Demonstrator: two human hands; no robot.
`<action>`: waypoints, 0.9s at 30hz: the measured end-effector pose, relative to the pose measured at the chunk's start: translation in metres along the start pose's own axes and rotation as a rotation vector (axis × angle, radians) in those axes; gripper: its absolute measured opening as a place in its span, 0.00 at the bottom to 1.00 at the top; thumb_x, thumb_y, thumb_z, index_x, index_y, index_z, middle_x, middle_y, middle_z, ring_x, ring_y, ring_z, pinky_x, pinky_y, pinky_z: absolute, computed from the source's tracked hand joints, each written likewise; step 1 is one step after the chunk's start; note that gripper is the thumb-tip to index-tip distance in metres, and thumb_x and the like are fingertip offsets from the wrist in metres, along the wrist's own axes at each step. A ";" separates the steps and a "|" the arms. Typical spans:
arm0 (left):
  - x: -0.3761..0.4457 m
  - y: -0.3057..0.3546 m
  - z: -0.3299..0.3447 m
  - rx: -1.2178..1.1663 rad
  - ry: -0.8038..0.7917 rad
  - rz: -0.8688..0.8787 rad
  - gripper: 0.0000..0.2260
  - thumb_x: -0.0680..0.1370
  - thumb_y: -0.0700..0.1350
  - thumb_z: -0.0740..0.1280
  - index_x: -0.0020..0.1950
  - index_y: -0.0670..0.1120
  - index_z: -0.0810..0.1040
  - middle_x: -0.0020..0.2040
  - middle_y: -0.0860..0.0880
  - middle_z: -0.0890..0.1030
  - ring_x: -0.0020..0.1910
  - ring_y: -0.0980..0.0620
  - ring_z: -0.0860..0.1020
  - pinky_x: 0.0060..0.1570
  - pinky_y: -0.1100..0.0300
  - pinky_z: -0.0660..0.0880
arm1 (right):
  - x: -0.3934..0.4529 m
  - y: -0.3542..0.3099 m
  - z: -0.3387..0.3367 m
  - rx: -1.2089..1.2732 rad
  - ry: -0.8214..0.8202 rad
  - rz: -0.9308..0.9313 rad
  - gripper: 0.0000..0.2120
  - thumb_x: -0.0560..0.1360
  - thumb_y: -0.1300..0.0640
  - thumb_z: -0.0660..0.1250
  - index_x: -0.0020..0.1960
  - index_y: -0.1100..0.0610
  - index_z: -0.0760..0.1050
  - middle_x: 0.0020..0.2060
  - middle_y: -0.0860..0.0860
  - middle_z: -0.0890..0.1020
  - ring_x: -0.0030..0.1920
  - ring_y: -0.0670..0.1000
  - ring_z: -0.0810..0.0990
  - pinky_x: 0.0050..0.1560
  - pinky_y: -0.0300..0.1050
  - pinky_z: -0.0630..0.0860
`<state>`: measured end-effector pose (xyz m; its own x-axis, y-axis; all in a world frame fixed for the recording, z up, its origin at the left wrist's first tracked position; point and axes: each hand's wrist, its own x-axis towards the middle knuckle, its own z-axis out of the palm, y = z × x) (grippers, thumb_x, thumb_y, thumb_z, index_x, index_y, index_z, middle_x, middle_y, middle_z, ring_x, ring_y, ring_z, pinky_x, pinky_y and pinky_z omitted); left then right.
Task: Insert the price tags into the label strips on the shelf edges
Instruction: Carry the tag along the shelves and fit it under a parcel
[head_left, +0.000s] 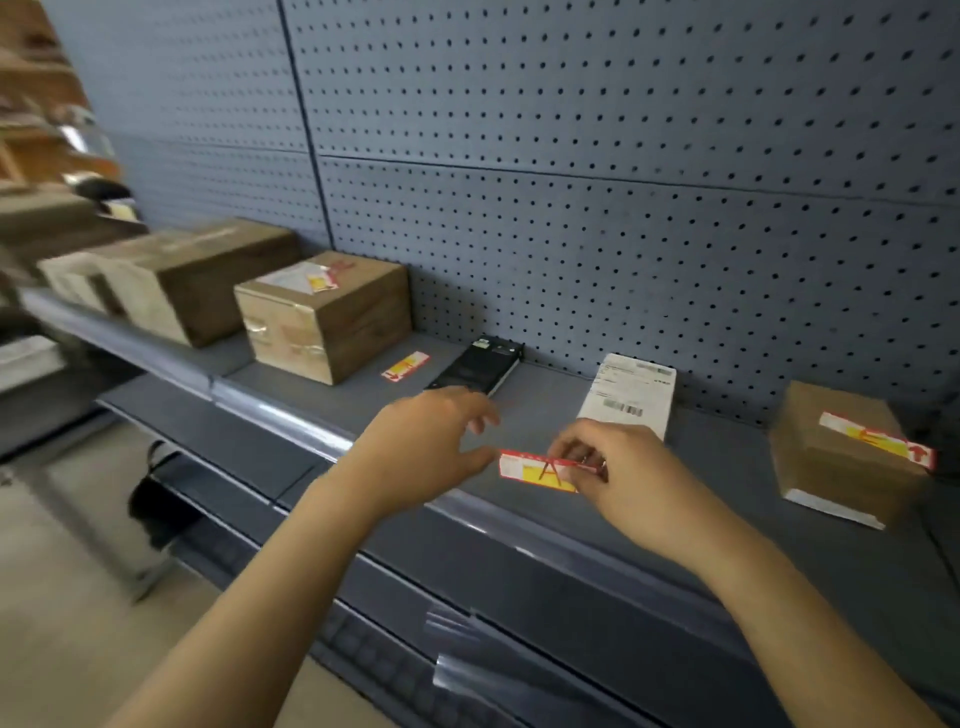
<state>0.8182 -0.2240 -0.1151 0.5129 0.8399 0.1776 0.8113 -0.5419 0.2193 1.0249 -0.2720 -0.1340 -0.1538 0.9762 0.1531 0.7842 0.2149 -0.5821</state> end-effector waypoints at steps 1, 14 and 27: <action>-0.007 -0.012 -0.005 0.011 -0.003 -0.035 0.13 0.76 0.55 0.66 0.59 0.55 0.74 0.54 0.57 0.79 0.53 0.54 0.78 0.53 0.54 0.76 | 0.009 -0.011 0.008 0.001 -0.019 -0.027 0.07 0.75 0.59 0.68 0.48 0.47 0.77 0.44 0.43 0.81 0.44 0.39 0.78 0.45 0.37 0.75; -0.149 -0.238 -0.080 0.148 0.017 -0.520 0.14 0.75 0.54 0.65 0.59 0.54 0.74 0.55 0.55 0.79 0.55 0.52 0.77 0.53 0.54 0.76 | 0.148 -0.217 0.167 -0.004 -0.282 -0.392 0.08 0.76 0.59 0.65 0.49 0.46 0.76 0.46 0.46 0.79 0.46 0.46 0.77 0.48 0.46 0.77; -0.233 -0.430 -0.125 0.279 -0.057 -0.765 0.15 0.77 0.54 0.63 0.62 0.52 0.72 0.57 0.52 0.78 0.54 0.49 0.77 0.53 0.53 0.76 | 0.259 -0.374 0.309 -0.045 -0.488 -0.599 0.15 0.77 0.60 0.61 0.60 0.45 0.72 0.56 0.48 0.78 0.53 0.49 0.76 0.54 0.49 0.76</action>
<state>0.3153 -0.1904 -0.1306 -0.2036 0.9787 0.0248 0.9790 0.2034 0.0118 0.5063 -0.0901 -0.1236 -0.7989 0.5989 0.0560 0.5057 0.7191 -0.4767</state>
